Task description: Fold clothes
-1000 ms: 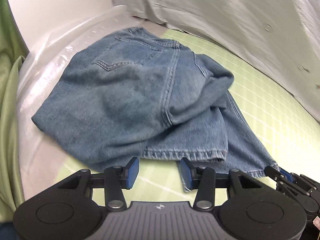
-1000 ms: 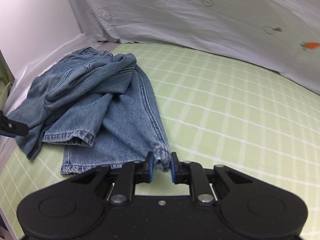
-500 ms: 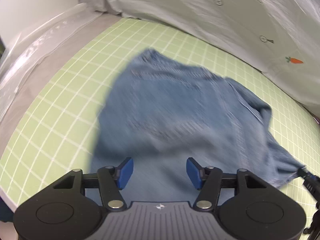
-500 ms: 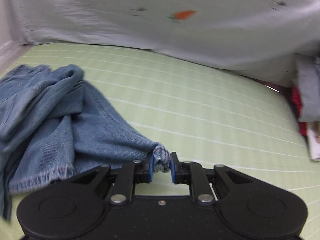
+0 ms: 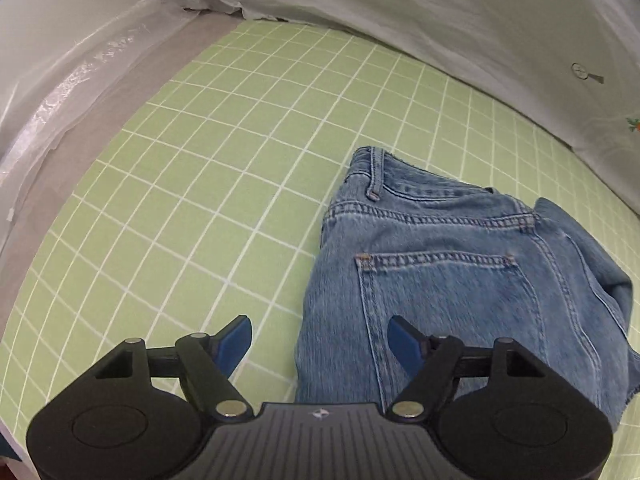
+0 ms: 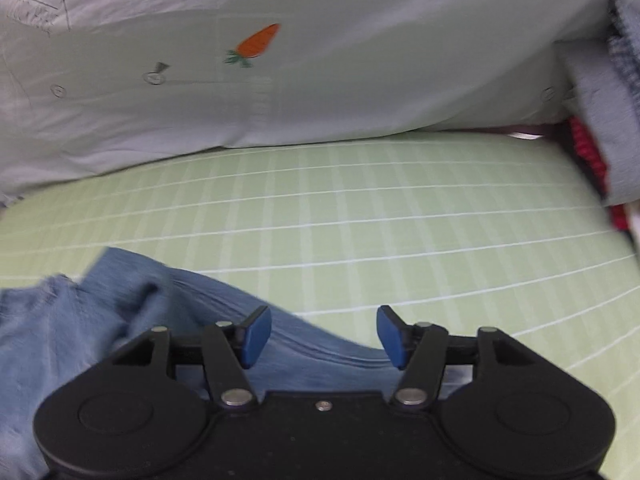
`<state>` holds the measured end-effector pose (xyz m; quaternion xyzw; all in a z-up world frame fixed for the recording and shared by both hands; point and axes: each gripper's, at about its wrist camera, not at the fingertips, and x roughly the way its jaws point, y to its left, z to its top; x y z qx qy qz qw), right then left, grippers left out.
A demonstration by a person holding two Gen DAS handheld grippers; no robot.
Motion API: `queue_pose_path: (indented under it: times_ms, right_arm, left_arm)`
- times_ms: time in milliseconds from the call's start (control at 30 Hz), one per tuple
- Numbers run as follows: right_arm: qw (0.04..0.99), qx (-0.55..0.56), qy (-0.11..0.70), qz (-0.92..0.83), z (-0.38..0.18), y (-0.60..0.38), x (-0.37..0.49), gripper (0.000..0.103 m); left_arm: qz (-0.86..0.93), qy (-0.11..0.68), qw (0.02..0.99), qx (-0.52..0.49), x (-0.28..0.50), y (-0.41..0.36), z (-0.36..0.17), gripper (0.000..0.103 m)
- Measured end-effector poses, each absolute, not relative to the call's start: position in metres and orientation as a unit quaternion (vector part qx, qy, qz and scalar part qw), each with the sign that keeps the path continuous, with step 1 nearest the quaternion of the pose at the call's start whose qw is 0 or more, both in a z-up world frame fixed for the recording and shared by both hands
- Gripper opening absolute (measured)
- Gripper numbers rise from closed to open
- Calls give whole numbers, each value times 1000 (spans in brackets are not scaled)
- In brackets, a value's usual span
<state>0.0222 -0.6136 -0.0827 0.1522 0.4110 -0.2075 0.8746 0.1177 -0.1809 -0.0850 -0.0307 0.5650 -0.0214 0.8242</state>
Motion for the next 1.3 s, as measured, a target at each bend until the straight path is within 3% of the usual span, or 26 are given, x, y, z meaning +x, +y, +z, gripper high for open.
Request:
queue_pose_path:
  times_ms: [233,400,433,467,500,600,633,667,1000,1200,1300]
  right_arm:
    - [876,220,401,-156,-87,-600,76,73]
    - [861,225,445,-100,-104,-589,111,74]
    - [857,227,454,-88,-108,-586,115,74]
    - [854,229,461,-79,-111,-584,118,74]
    - [852,228,465,-74,-113,-581,119,71]
    - [856,219,462,-72,-113,-578,114,22]
    - [859,216,458,-73,-112,-578,111,11]
    - [866,209,448,-81,-108,-579,107,8]
    - [911,146,312,-228,-23,-635,54,3]
    - [898,28,208,-388,38,-668,21,0]
    - [891,78,206,-398,51,-704,1,0]
  left_arm:
    - [-44,588,805,-64,169,-203,-112,76]
    - [-70,582,805,-88,190,-210,-118,73]
    - [-75,580,806,-93,193,-211,-118,69]
    - [-82,578,806,-99,196,-212,-117,57]
    - [-87,578,805,-104,197,-214,-116,54]
    - [-89,572,807,-116,197,-215,-112,30]
    - [-88,568,810,-121,196,-216,-109,22]
    - [-85,561,814,-126,195,-215,-105,20]
    - [1,462,876,-139,188,-160,-44,13]
    - [87,433,886,-141,177,-117,-25,11]
    - [106,450,874,-151,162,-101,-34,11]
